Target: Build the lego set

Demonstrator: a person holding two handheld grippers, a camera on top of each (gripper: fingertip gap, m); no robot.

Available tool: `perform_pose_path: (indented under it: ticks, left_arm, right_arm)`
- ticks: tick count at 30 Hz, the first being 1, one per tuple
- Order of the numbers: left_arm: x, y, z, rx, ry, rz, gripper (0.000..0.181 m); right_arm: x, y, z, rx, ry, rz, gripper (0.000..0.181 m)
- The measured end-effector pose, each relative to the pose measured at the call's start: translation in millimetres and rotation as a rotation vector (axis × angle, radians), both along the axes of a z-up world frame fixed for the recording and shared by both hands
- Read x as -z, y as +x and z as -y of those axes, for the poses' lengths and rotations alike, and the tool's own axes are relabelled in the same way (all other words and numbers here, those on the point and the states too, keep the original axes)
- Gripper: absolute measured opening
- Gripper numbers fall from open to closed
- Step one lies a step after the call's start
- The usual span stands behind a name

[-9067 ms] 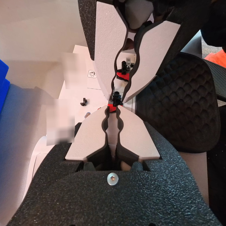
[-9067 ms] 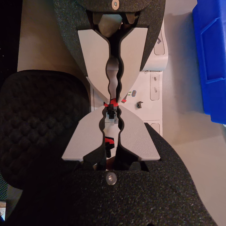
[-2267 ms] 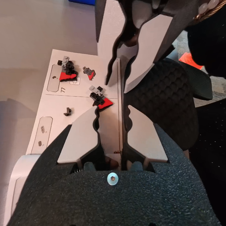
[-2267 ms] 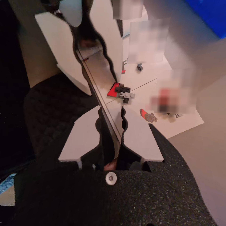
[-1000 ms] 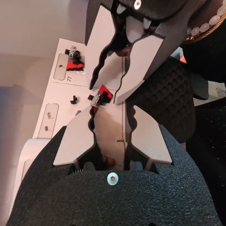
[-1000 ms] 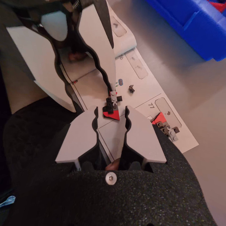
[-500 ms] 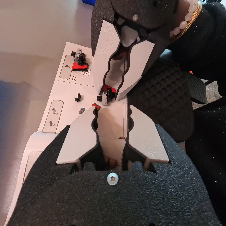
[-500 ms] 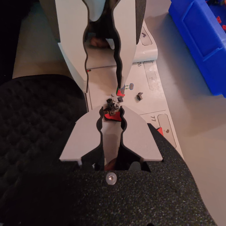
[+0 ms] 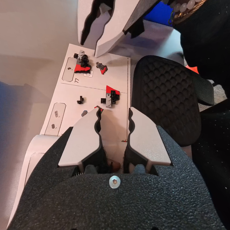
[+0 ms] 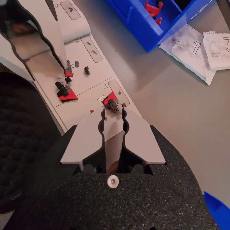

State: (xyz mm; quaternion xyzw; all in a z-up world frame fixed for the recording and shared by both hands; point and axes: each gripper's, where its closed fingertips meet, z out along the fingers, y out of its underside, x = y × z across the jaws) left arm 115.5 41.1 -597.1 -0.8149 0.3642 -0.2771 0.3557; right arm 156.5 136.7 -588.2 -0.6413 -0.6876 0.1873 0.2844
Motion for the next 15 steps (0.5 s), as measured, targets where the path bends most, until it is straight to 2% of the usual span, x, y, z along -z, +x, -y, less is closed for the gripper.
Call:
perform_pose_path:
  ticks: [4,9,11,15]
  left_arm:
    - [-1.3,-1.7,-2.2,-0.018,0.0,0.013,0.041]
    - [-4.8,-3.9,-5.3,-0.04,0.005,0.04,0.039]
    - [-4.5,-3.7,-5.1,-0.039,0.009,0.034,0.038]
    - [-2.8,-3.9,-5.6,-0.043,0.006,0.022,0.037]
  right_arm:
    - [2.5,-8.8,0.0,-0.024,0.008,0.036,0.026]
    - [-9.8,-29.5,32.8,-0.192,-0.012,-0.026,0.018]
    - [-7.0,-27.9,31.6,-0.206,0.007,0.002,0.017]
    - [-5.1,-34.8,37.6,-0.238,-0.076,-0.032,0.014]
